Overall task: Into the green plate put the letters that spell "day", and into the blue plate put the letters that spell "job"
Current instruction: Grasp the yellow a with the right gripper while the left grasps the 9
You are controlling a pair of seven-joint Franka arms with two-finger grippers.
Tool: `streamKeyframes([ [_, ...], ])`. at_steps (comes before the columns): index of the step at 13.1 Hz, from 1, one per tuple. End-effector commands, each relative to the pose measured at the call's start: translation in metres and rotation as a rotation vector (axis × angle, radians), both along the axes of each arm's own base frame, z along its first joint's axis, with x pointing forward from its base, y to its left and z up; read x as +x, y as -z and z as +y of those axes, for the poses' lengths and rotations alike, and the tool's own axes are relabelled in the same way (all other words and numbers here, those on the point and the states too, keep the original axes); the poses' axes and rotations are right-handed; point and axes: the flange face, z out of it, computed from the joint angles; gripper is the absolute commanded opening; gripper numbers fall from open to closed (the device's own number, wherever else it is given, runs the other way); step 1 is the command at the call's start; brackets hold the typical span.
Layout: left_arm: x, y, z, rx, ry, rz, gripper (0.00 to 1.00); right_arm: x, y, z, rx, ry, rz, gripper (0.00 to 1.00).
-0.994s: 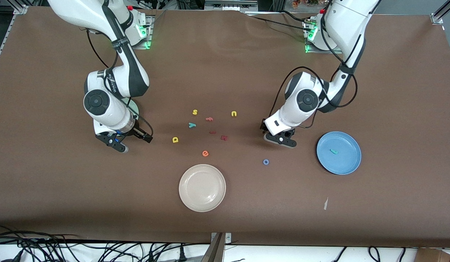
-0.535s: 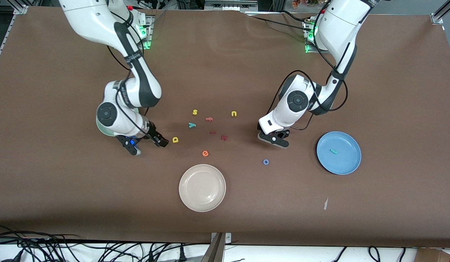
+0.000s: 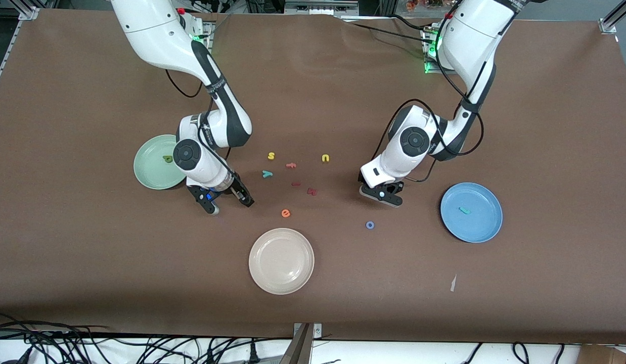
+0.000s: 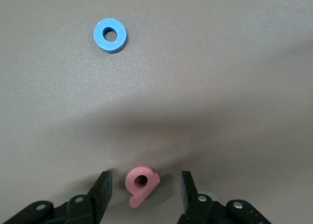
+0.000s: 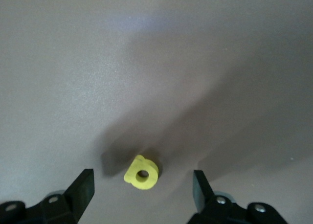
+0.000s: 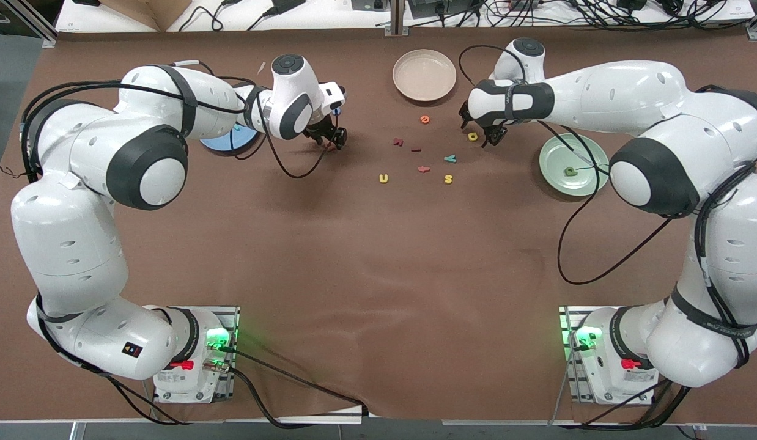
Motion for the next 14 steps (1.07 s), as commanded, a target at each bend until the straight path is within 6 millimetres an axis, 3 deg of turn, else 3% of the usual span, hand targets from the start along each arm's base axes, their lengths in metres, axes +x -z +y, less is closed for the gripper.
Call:
streamKeyframes([
  [1,0.002,0.004,0.000,0.014,0.030,-0.019,0.50,0.009,0.005,0.006,-0.002,0.006,-0.013,0.84],
  [2,0.000,0.007,0.002,0.016,0.030,-0.015,0.49,0.009,0.005,0.005,-0.003,0.005,-0.015,0.64],
  [3,0.000,0.008,0.002,0.015,0.030,-0.018,0.54,0.009,0.004,0.006,-0.001,0.004,-0.016,0.48],
  [4,-0.002,0.010,0.003,0.017,0.030,-0.014,0.54,0.009,0.004,0.007,-0.002,0.000,-0.017,0.42],
  [5,-0.002,0.010,0.003,0.017,0.031,-0.014,0.48,0.009,0.004,0.006,-0.003,-0.006,-0.016,0.32],
  [6,-0.002,0.009,0.003,0.015,0.031,-0.020,0.35,0.009,0.004,0.006,-0.003,-0.008,-0.015,0.21],
  [7,-0.002,0.009,0.003,0.015,0.031,-0.020,0.30,0.009,0.004,0.005,-0.002,-0.007,-0.013,0.15],
  [9,-0.002,0.010,0.004,0.016,0.032,-0.019,0.27,0.011,-0.008,0.005,0.003,-0.004,-0.009,0.10],
  [10,-0.002,0.010,0.004,0.016,0.032,-0.019,0.18,0.011,-0.021,0.001,0.004,-0.008,0.015,0.10],
  [12,0.002,0.005,0.007,0.015,0.024,-0.025,0.12,0.014,-0.044,-0.019,-0.007,-0.009,0.068,0.10],
  [13,0.012,-0.009,0.021,0.012,-0.003,-0.038,0.13,0.017,-0.050,-0.039,-0.021,-0.022,0.103,0.10],
  [14,0.028,-0.027,0.047,0.008,-0.050,-0.062,0.13,0.019,-0.054,-0.067,-0.034,-0.084,0.153,0.10],
])
